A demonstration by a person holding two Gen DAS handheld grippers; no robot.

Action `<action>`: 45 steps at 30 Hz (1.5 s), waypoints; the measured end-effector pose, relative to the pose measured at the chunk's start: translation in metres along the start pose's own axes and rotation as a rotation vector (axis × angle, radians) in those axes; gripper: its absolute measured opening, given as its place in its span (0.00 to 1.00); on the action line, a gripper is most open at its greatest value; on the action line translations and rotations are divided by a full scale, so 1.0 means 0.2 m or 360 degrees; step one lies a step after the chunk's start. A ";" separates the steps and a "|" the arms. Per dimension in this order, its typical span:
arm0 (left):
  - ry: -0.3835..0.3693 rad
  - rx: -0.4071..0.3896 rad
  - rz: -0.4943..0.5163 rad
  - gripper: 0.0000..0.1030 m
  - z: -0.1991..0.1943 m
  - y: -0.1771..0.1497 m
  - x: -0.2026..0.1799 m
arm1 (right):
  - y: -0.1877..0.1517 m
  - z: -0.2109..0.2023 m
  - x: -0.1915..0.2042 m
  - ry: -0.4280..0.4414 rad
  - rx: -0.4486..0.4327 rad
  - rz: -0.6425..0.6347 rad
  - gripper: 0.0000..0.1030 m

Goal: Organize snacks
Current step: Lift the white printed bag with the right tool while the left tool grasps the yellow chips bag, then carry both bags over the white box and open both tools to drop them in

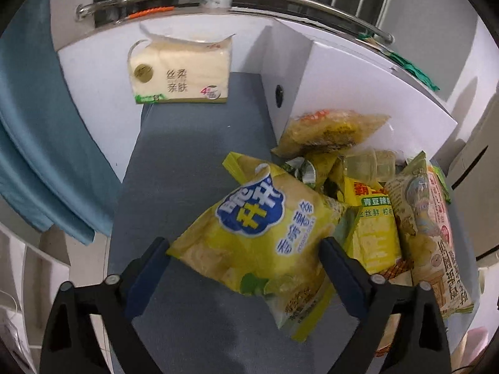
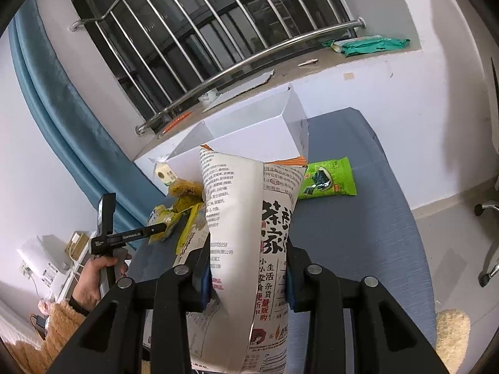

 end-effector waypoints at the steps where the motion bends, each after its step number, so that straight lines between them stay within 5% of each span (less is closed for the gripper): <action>1: -0.0069 -0.0002 0.0017 0.71 -0.01 0.00 -0.02 | 0.00 0.01 0.01 0.0008 0.0009 -0.0001 0.37; 2: -0.0129 -0.0006 0.0014 0.58 -0.03 0.00 -0.03 | 0.00 0.02 0.01 0.0013 0.0014 -0.0004 0.37; 4: -0.0079 -0.0012 0.0040 0.50 -0.06 0.01 -0.05 | -0.01 0.03 0.03 0.0014 0.0026 -0.0015 0.37; 5: -0.0097 -0.0007 0.0041 0.37 -0.07 0.00 -0.05 | -0.01 0.04 0.04 0.0020 0.0030 -0.0025 0.37; 15: -0.0116 -0.0322 0.0011 0.32 -0.46 -0.09 -0.09 | -0.02 0.05 0.10 0.0038 0.0036 -0.0081 0.37; 20: -0.0155 -0.0502 0.0084 0.32 -0.69 0.00 -0.17 | 0.04 0.07 0.14 0.0049 0.0013 -0.0114 0.37; 28: -0.0244 -0.0601 0.0169 0.32 -0.74 0.37 -0.32 | 0.45 0.17 0.27 0.0020 -0.0057 -0.0238 0.37; 35: -0.0208 -0.0466 0.0260 0.32 -0.47 0.75 -0.45 | 0.95 0.45 0.28 -0.0098 -0.0032 -0.0240 0.37; 40: -0.0152 -0.0431 0.0302 0.32 -0.35 0.87 -0.49 | 1.20 0.70 0.21 -0.0182 0.0013 -0.0155 0.37; 43: -0.0136 -0.0420 0.0297 0.36 -0.30 0.92 -0.49 | 1.27 0.82 0.18 -0.0235 0.0040 -0.0152 0.38; 44: -0.0134 -0.0411 0.0286 0.46 -0.28 0.93 -0.48 | 1.28 0.85 0.17 -0.0245 0.0046 -0.0153 0.41; 45: -0.0110 -0.0372 0.0287 0.77 -0.25 0.94 -0.48 | 1.29 0.88 0.16 -0.0244 0.0056 -0.0153 0.47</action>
Point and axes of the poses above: each gripper's, at about its wrist camera, not at the fingertips, and z roughly the way its jaws point, x to its left, y to its top, the point moved 3 cm from there along z, roughly the way its jaws point, and after that the axes turned 5 degrees about x, right-handed, at the moved point
